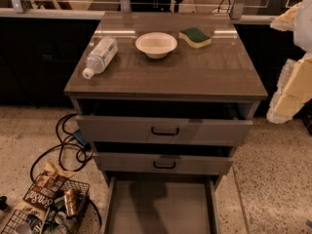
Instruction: Close bottom drawer
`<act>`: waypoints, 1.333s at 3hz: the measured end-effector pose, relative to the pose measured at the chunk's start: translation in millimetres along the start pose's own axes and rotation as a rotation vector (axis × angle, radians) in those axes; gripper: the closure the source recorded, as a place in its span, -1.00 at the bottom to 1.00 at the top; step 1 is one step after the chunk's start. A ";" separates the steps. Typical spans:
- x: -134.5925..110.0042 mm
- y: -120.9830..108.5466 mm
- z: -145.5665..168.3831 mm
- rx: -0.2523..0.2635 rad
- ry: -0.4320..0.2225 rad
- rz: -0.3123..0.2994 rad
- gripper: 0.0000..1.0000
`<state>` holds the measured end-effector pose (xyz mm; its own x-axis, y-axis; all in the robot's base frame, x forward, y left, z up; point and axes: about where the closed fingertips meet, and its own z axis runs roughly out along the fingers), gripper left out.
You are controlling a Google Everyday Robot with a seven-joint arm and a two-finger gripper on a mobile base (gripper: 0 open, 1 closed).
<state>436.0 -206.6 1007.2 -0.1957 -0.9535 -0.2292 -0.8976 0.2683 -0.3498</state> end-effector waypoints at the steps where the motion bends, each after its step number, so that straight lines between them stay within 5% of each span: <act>1: 0.0 0.0 0.0 0.000 0.000 0.000 -1.00; 2: 5.8 19.6 17.2 -0.023 0.007 0.017 -1.00; 4: 7.7 113.0 69.3 -0.028 0.053 0.088 -1.00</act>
Offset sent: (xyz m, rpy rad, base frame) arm -0.0495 0.0071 -0.1025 0.0198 0.1234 -0.0540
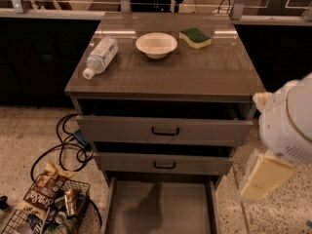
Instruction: Close bottom drawer
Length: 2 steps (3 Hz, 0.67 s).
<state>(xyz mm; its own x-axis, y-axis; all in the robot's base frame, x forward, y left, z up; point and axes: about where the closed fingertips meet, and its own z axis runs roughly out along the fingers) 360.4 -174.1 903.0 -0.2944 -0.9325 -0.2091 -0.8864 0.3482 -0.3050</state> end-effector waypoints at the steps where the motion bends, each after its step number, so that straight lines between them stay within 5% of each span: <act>1: 15.3 63.4 53.6 -0.074 0.035 0.061 -1.00; 2: 13.6 61.7 51.9 -0.070 0.032 0.059 -1.00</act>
Offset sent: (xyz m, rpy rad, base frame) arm -0.0275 0.0154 -0.0457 0.0212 0.0410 -0.0436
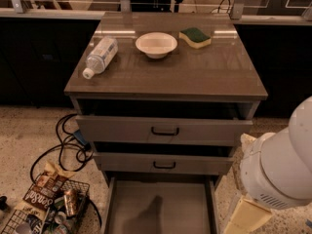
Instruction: Close bottom drawer
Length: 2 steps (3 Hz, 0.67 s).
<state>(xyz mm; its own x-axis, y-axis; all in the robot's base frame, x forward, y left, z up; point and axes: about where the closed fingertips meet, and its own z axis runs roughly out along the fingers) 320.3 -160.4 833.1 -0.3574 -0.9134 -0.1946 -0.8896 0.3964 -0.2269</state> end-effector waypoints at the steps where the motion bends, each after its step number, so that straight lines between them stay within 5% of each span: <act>1: -1.3 -0.3 18.1 -0.027 0.044 0.003 -1.00; 2: 2.2 9.1 70.6 -0.090 0.119 0.005 -1.00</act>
Offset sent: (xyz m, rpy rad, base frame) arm 0.0023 0.0070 -0.1870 -0.1517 0.3373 -0.0597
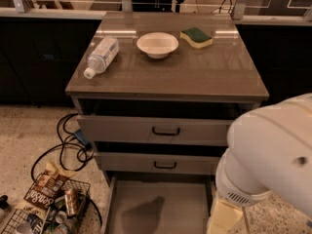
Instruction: Close bottom drawer
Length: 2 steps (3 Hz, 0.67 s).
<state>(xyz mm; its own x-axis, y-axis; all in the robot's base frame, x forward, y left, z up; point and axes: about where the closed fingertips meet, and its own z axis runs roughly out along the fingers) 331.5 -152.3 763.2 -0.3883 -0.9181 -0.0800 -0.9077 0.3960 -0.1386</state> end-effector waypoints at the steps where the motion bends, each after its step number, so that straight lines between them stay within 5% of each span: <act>1: 21.7 34.8 90.8 -0.115 0.061 0.054 -1.00; 2: 36.7 59.3 137.9 -0.169 0.066 0.112 -1.00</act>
Offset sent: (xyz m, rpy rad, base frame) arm -0.0701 -0.0104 -0.2104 0.0586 0.2521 -0.1709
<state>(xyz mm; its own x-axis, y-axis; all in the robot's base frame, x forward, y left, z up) 285.3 -159.9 616.0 -0.4924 -0.8702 -0.0200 -0.8701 0.4915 0.0359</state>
